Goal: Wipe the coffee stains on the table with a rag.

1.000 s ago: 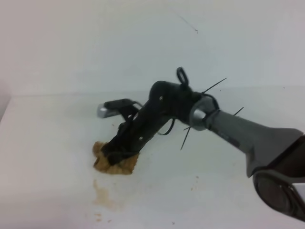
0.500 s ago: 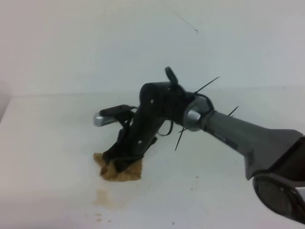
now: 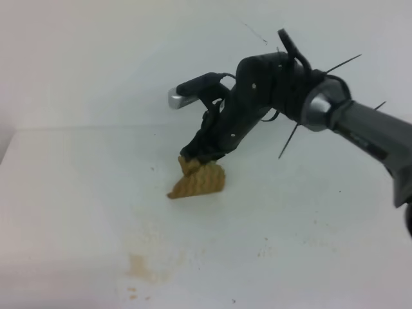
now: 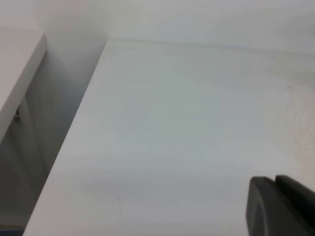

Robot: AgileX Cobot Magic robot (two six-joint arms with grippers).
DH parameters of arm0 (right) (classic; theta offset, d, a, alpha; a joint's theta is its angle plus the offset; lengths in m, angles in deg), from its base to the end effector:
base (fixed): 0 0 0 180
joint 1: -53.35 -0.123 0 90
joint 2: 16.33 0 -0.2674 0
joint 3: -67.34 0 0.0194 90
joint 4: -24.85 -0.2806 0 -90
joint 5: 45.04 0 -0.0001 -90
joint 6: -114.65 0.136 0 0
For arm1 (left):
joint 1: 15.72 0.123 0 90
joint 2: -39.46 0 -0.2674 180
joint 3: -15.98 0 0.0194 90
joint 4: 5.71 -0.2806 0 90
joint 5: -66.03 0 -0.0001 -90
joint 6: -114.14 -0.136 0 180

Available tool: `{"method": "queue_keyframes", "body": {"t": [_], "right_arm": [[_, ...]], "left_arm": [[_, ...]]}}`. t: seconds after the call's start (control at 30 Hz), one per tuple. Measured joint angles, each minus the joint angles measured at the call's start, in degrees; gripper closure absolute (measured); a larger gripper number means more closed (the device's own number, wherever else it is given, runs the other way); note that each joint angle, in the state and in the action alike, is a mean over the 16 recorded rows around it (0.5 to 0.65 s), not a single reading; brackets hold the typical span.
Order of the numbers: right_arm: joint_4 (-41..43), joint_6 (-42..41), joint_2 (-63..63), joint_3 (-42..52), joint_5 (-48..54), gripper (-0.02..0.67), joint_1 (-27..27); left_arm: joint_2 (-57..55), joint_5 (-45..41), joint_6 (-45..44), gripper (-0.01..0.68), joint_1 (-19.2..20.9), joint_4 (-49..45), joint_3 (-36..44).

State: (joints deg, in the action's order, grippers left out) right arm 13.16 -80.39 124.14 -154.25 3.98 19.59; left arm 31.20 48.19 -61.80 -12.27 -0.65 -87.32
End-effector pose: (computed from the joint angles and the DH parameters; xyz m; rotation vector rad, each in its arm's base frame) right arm 0.4532 0.3279 0.1559 -0.9657 2.4108 0.3687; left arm 0.1457 0.0051 0.1753 -0.1733 1.7855 -0.0921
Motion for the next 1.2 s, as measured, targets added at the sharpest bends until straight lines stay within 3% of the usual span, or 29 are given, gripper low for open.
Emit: {"method": "queue_keyframes", "body": {"t": [0.47, 0.73, 0.9, 1.2], "right_arm": [[0.6, -3.8, -25.1, 40.8, -25.7, 0.652, 6.1], [-0.8, -4.6, -27.6, 50.7, -31.7, 0.636, 9.6], [-2.5, -4.4, -25.2, 51.8, -33.1, 0.535, 10.3], [-4.7, -4.9, -26.3, 51.9, -33.5, 0.230, 10.3]], "left_arm": [[0.0, 0.0, 0.0, 0.675, 0.0, 0.0, 0.0], [0.0, 0.0, 0.0, 0.675, 0.0, 0.0, 0.0], [0.0, 0.1, 0.0, 0.675, 0.0, 0.0, 0.0], [0.0, 0.1, 0.0, 0.674, 0.0, 0.0, 0.0]]}}
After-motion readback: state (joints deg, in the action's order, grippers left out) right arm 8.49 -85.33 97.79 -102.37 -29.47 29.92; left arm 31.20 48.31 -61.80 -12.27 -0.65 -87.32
